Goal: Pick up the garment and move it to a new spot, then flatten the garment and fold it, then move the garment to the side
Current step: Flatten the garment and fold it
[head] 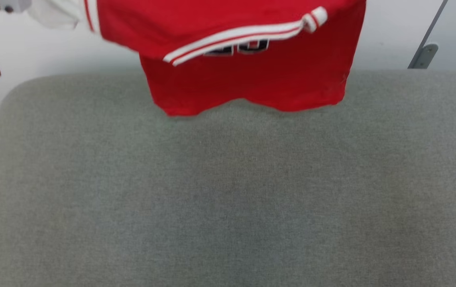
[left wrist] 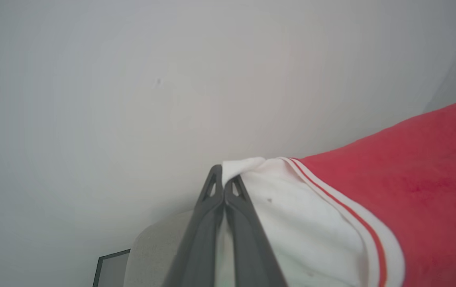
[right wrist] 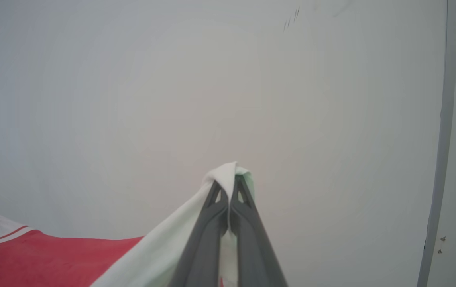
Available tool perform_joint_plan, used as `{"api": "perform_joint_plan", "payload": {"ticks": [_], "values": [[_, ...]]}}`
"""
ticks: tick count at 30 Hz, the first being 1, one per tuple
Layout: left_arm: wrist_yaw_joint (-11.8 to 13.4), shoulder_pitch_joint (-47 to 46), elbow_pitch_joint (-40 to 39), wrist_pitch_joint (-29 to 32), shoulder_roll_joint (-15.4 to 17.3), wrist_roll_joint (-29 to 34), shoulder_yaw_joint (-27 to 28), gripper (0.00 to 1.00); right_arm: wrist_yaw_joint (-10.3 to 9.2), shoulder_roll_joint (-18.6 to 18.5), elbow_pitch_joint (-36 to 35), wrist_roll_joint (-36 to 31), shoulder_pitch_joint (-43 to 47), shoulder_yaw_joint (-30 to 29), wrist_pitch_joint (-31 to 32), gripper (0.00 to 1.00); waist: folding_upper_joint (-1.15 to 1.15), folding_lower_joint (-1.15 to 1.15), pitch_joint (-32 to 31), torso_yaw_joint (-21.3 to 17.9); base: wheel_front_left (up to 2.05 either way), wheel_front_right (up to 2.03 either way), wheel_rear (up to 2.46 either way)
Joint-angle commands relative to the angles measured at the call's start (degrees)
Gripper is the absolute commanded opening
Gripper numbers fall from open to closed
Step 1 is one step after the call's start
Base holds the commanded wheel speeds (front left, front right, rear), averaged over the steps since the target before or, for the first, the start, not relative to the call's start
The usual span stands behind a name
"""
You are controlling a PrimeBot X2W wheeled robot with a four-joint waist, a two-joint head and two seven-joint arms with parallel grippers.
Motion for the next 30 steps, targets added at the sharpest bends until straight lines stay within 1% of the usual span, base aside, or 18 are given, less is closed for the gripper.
{"api": "perform_joint_plan", "payload": {"ticks": [1,7,10,15,19,21,23,26,28,30], "values": [[-0.3,-0.9,0.6,-0.6,-0.4,0.6,-0.1,0.0,-0.09,-0.3,0.7,-0.8,-1.1,0.1,-0.9,0.0,0.0,0.0,1.2,0.1,0.0,0.0,0.0],[-1.3,-4.6,3.9,-4.1,-2.4,2.1,-0.5,0.0,-0.09,-1.2,4.4,-2.4,-5.1,2.3,-4.8,0.0,0.0,0.0,6.2,0.1,0.0,0.0,0.0],[-1.8,-7.1,5.9,-6.3,-3.9,3.0,-0.7,0.0,-0.09,-2.0,6.5,-4.4,-8.1,4.3,-6.9,0.0,0.0,0.0,9.6,0.1,0.0,0.0,0.0],[-1.9,-12.5,10.4,-11.8,-7.0,5.4,-1.1,0.0,-0.09,-3.4,10.8,-9.4,-13.9,8.3,-13.5,0.0,0.0,0.0,15.6,0.2,0.0,0.0,0.0],[-1.0,-17.5,14.4,-18.6,-9.9,7.6,-1.0,0.0,-0.09,-4.3,14.6,-15.7,-19.1,11.1,-22.9,0.0,0.0,0.0,19.9,0.5,0.0,0.0,0.0],[-0.5,-20.0,16.3,-22.9,-11.1,9.1,-1.0,0.0,-0.09,-4.8,16.8,-19.9,-21.3,11.7,-28.4,0.0,0.0,0.0,21.7,0.8,0.0,0.0,0.0],[0.0,-22.4,17.8,-27.9,-12.1,10.5,-0.9,0.0,-0.09,-5.2,18.4,-24.4,-23.9,11.4,-32.4,0.0,0.0,0.0,23.5,1.2,0.0,0.0,0.0],[0.9,-24.9,19.9,-35.3,-13.5,12.3,-0.9,0.0,-0.09,-5.8,18.2,-31.8,-26.2,10.2,-34.1,0.0,0.0,0.0,26.1,2.2,0.0,0.0,0.0],[1.3,-25.8,21.3,-39.8,-14.5,12.8,-0.7,0.0,-0.09,-6.1,13.9,-36.0,-25.9,9.1,-34.2,0.0,0.0,0.0,27.6,3.1,0.0,0.0,0.0],[1.1,-25.1,22.9,-43.2,-15.1,13.5,-1.1,0.0,-0.09,-6.4,10.9,-38.6,-22.2,9.4,-34.1,0.0,0.0,0.0,28.2,3.8,0.0,0.0,0.0]]}}
